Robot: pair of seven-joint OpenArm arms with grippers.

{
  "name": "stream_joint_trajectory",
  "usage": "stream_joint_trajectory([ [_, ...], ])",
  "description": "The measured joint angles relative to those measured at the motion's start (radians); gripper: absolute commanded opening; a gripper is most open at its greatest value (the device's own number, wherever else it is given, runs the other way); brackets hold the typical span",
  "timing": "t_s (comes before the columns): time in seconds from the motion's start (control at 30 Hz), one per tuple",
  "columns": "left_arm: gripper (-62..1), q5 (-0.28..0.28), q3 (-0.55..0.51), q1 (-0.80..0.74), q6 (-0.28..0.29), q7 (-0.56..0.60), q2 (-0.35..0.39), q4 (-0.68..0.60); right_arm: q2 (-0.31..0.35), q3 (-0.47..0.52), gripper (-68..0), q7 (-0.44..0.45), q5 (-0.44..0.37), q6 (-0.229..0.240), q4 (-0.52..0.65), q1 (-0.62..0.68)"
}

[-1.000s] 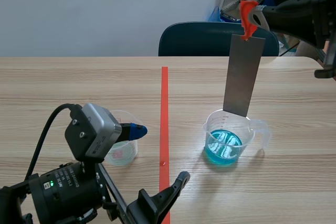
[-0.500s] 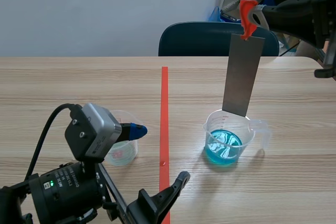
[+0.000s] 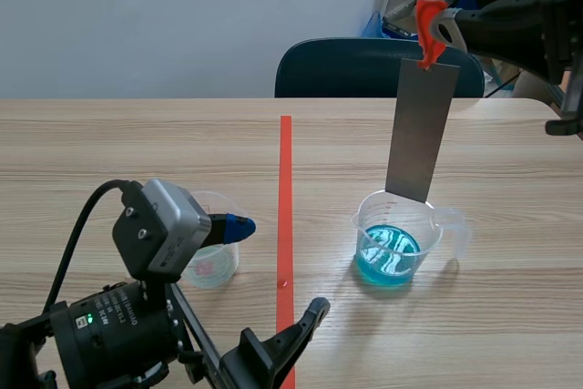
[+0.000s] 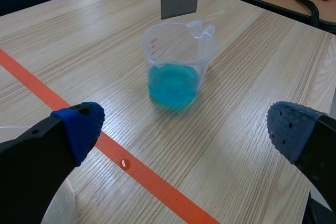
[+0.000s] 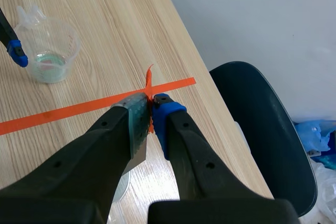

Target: Do the redox reaction experiment

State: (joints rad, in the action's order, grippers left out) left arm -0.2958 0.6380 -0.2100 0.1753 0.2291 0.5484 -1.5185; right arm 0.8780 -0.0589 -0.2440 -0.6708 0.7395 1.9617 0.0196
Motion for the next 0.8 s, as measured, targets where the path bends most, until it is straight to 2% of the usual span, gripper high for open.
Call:
stream_joint_trajectory([
  [0.8, 1.4, 0.000, 0.000, 0.005, 0.000, 0.000, -0.011, 0.000, 0.000, 0.000, -66.7, 0.008, 0.000, 0.000, 0.000, 0.000],
])
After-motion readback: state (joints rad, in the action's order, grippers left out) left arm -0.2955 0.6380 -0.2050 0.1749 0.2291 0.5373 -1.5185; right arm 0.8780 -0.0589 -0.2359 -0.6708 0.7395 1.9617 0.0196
